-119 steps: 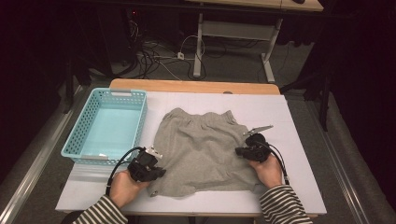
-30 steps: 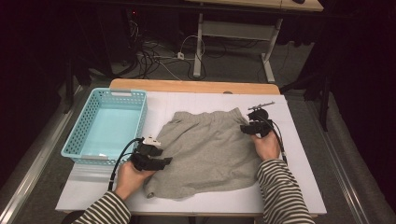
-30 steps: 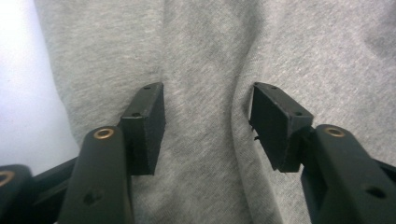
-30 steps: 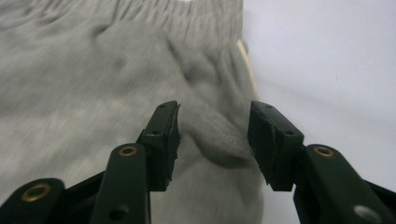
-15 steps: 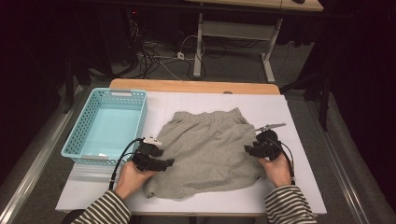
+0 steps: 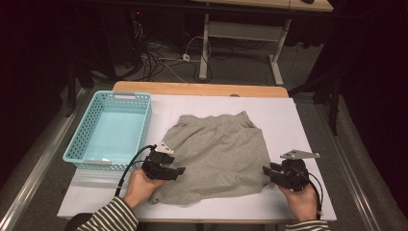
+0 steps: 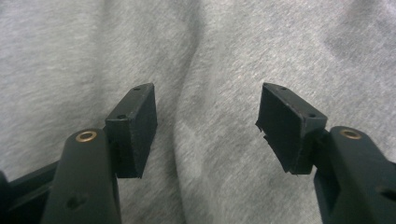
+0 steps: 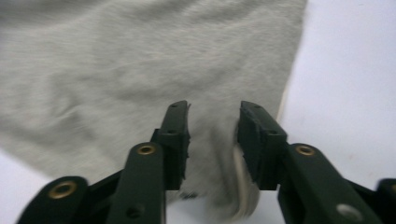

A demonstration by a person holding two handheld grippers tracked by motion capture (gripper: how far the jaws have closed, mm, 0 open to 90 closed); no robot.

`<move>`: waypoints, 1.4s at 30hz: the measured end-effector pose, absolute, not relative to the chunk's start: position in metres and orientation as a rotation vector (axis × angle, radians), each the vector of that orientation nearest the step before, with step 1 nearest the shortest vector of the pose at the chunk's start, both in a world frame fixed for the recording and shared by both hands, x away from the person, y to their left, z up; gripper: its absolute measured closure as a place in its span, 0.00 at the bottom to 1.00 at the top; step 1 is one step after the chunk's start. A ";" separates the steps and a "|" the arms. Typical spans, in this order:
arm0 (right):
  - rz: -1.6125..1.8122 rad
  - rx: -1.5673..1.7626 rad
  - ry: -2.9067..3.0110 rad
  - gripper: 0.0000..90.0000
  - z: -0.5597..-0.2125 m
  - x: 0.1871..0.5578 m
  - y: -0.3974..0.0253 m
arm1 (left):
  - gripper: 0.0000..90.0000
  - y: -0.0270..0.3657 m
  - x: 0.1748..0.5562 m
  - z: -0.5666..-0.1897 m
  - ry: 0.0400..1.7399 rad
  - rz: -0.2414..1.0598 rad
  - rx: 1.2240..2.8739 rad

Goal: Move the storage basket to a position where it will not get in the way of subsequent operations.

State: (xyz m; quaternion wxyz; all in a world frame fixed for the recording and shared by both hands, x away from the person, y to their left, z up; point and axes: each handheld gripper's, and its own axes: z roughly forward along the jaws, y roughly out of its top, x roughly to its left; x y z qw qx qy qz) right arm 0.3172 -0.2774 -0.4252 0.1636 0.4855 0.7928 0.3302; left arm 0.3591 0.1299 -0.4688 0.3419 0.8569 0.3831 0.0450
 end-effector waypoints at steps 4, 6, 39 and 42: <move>0.917 1.353 2.285 0.75 -0.424 0.305 -0.273 | 0.42 0.130 0.359 -0.467 0.982 0.134 2.217; 0.895 1.346 2.295 0.75 -0.426 0.303 -0.271 | 0.42 0.130 0.359 -0.466 0.976 0.134 2.216; 0.792 1.325 2.437 0.67 -0.455 0.353 -0.232 | 0.44 0.123 0.361 -0.471 0.943 0.145 2.258; 0.825 1.318 2.405 0.68 -0.449 0.344 -0.236 | 0.44 0.123 0.360 -0.470 0.926 0.149 2.263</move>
